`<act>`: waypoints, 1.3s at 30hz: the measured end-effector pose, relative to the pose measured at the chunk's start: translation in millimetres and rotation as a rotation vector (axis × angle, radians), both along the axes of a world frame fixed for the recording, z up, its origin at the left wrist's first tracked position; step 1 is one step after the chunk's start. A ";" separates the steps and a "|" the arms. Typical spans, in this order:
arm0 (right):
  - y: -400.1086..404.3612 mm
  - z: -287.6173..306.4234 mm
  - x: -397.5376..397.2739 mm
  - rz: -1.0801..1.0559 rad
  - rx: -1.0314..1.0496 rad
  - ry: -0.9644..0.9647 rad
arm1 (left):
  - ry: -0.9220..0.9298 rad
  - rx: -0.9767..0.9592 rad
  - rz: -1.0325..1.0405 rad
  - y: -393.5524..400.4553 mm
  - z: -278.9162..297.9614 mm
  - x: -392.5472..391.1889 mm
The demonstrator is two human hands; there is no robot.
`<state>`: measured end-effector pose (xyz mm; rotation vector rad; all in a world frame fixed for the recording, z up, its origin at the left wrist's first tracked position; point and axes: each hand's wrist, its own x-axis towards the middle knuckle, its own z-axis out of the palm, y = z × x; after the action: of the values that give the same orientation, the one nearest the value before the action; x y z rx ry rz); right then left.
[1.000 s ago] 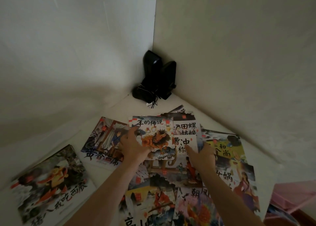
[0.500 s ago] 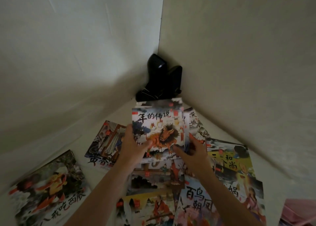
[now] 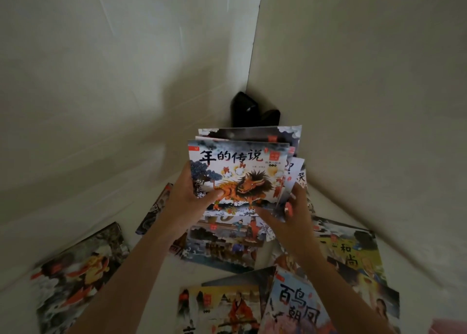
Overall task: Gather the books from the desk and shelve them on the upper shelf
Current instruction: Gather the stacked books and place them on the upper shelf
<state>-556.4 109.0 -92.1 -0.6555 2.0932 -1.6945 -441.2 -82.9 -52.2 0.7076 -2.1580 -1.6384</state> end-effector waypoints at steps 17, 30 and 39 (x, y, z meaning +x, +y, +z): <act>-18.0 -42.4 41.7 0.152 0.208 -0.366 | 0.191 0.406 0.187 -61.2 -6.5 31.0; 22.5 -60.5 40.6 -0.156 -0.079 -0.821 | 0.017 0.764 0.298 -7.9 -82.5 35.1; 8.5 -33.6 29.7 -0.134 0.023 -0.595 | -0.004 0.837 0.182 13.6 -83.0 44.5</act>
<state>-526.7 117.5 -125.6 0.0129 1.7468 -1.6663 -396.7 -69.4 -135.2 1.0733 -1.2842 -2.4121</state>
